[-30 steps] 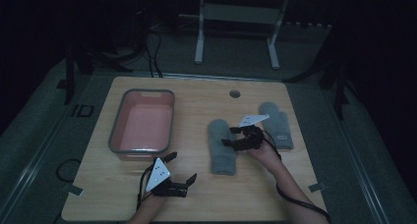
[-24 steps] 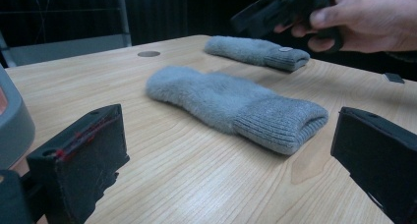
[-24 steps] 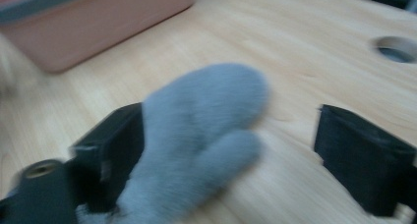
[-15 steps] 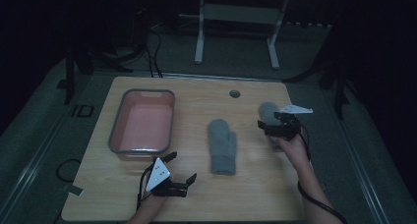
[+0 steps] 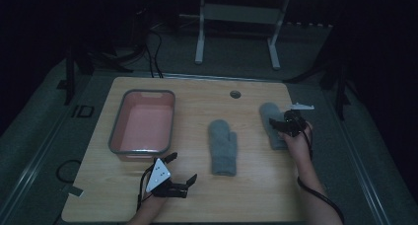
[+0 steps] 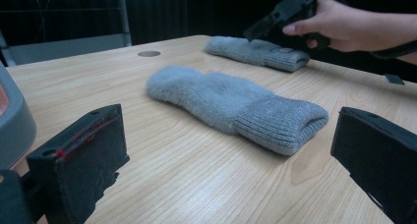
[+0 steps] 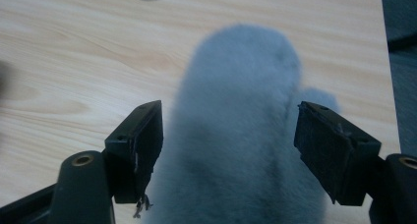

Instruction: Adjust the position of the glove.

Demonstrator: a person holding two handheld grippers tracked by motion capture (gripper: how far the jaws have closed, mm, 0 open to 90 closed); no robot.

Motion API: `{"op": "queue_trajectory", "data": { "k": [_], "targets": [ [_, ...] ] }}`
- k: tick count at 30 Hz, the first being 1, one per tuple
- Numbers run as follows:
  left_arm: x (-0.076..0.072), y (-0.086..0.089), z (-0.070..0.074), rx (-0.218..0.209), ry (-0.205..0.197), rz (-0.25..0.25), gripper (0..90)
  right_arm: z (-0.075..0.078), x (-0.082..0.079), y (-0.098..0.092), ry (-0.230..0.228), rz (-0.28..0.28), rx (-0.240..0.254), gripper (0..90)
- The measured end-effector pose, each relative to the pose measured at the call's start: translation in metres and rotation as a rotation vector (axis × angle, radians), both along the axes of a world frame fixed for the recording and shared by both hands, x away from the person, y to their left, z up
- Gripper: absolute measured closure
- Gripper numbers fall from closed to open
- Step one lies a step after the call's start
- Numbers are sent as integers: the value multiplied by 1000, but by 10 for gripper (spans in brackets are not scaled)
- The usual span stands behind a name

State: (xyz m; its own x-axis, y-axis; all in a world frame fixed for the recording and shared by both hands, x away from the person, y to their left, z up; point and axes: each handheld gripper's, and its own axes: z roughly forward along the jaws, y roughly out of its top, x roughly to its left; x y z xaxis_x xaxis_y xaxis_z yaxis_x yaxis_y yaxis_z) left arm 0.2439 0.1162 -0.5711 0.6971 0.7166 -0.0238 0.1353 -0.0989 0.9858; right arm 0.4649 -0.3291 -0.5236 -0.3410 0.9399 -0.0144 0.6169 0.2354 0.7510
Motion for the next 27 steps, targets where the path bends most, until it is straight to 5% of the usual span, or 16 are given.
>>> {"op": "queue_trajectory", "data": {
  "k": [8, 12, 13, 14, 27],
  "targets": [
    [0, 0, 0, -3, 2, 1, 7, -20, 1, 1, 28, -4, -41, 453],
    [0, 0, 0, 0, 0, 1, 7, -20, 0, 2, 48, -15, -13, 690],
    [0, 0, 0, 0, 0, 1, 7, -20, 0, 2, 48, -15, -13, 690],
    [0, 0, 0, -3, 2, 2, 7, -18, -2, 1, 49, -54, 25, 781],
    [0, 0, 0, -2, 2, 2, 7, 6, -51, 4, -31, -150, 111, 819]
  ]
}}
